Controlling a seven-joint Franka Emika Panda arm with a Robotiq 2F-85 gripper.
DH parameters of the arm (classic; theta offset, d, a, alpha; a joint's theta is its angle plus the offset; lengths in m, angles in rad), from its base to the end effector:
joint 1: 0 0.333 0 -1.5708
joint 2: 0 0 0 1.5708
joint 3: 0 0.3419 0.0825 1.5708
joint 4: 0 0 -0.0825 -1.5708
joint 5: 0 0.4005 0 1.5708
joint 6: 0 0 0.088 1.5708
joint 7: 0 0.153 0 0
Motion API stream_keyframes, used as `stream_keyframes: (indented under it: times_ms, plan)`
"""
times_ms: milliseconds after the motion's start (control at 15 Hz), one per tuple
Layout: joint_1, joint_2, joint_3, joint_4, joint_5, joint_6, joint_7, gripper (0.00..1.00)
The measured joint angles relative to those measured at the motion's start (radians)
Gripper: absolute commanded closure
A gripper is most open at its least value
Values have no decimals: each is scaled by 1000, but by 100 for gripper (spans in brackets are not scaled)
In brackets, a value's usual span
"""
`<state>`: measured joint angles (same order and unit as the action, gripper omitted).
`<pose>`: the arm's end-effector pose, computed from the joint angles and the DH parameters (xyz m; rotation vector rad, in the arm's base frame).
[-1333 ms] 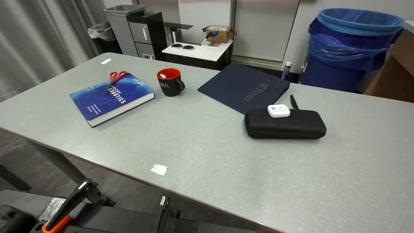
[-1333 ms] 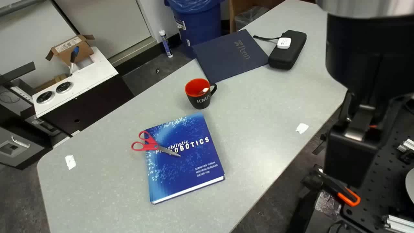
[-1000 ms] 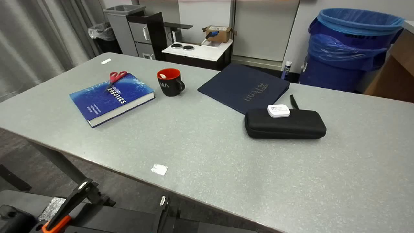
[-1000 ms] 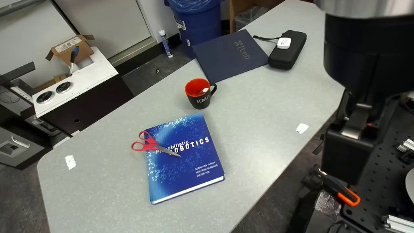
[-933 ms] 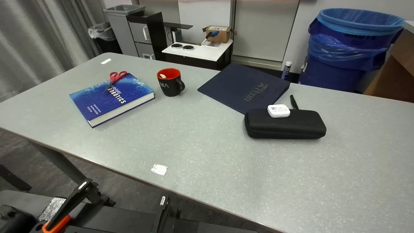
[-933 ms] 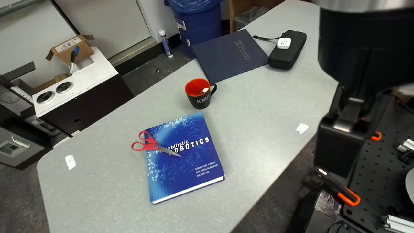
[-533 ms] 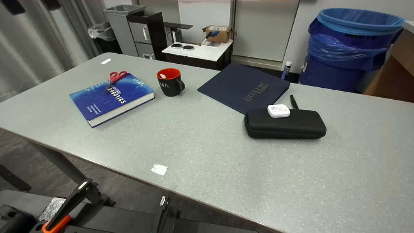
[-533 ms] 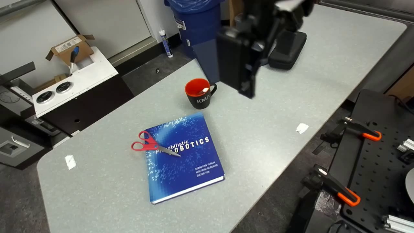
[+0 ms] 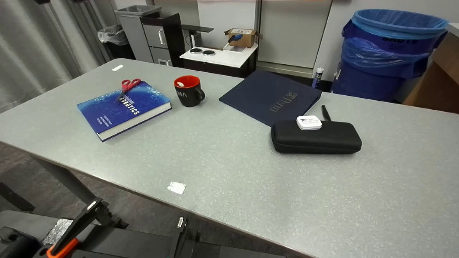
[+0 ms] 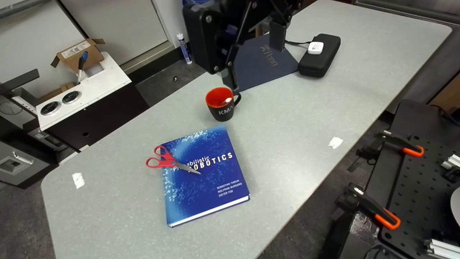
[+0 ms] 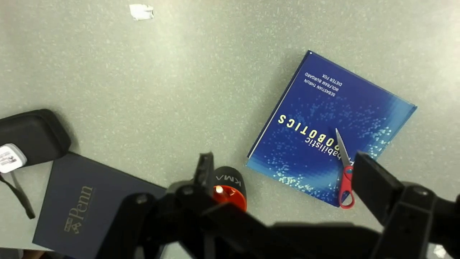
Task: Take the pen out of the mug and put it on the table
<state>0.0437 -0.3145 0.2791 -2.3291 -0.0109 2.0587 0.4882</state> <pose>0.4412 0.1490 0.4316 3.0536 -0.2634 0.1025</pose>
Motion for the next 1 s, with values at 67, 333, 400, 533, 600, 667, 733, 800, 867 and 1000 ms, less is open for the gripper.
stream_keyframes:
  times_ms: [67, 333, 400, 533, 600, 667, 733, 800, 867, 1000]
  plan:
    - [0, 2, -1, 0, -2, 5, 4, 0]
    - [-29, 109, -25, 30, -105, 90, 43, 0]
    - [-41, 162, -39, 49, -138, 118, 53, 0]
    - [-52, 276, -80, 98, -189, 163, 69, 0]
    - [-53, 339, -103, 130, -204, 183, 75, 0]
    - [-52, 399, -125, 166, -206, 198, 76, 0]
    - [-49, 457, -145, 205, -206, 202, 76, 0]
    - [-43, 510, -162, 246, -206, 202, 76, 0]
    - [-36, 553, -176, 283, -196, 200, 76, 0]
    - [-24, 603, -186, 332, -189, 198, 76, 0]
